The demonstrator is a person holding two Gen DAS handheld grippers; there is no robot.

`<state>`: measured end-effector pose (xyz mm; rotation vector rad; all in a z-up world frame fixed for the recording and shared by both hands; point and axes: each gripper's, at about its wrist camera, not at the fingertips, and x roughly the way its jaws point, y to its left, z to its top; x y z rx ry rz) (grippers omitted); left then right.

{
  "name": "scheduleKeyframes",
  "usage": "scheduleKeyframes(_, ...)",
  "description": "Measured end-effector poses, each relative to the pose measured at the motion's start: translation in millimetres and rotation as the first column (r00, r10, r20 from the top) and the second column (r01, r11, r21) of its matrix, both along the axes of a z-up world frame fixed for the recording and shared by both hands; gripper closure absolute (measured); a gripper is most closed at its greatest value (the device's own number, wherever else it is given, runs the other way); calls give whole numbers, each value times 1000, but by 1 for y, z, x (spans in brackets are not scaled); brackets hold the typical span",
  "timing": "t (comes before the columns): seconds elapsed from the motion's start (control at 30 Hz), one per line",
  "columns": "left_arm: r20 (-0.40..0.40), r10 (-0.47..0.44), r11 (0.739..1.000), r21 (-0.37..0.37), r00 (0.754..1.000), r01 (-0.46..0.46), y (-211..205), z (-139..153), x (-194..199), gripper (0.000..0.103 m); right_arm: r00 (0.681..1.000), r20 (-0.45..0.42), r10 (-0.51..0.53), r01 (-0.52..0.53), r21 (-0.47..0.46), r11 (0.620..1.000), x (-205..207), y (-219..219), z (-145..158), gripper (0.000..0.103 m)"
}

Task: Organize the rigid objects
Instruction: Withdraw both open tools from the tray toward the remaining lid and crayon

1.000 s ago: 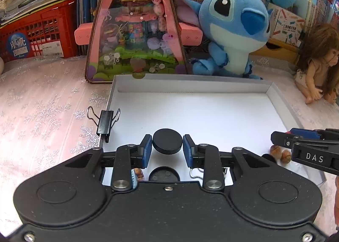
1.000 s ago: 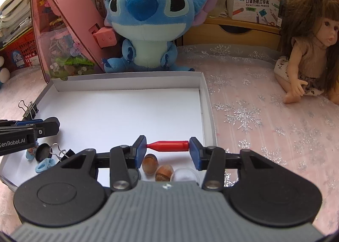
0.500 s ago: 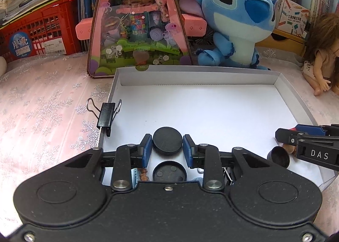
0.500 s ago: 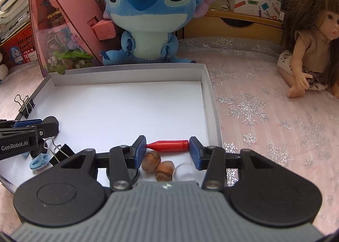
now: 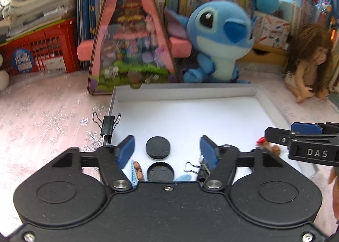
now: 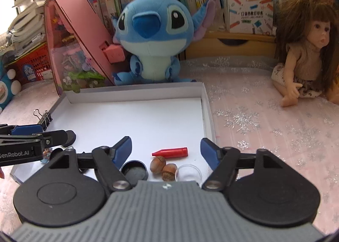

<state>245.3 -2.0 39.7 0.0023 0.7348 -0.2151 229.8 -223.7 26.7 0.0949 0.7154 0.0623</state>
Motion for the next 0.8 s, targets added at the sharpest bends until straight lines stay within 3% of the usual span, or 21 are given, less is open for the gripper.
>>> scheduleKeyframes(0.07, 32, -21, 1000, -20, 999, 22, 0, 7, -13, 25, 999, 32, 12, -11, -15, 1000, -10, 2, 4, 17)
scheduleKeyframes(0.37, 122, -105, 992, -55, 987, 112, -2, 28, -66, 19, 992, 114, 57, -58, 5, 998, -56, -1, 16, 12)
scheduleKeyframes(0.8, 176, -207, 976, -37, 962, 217, -4, 28, -141, 15, 978, 172, 114, -114, -13, 993, -119, -9, 17, 5)
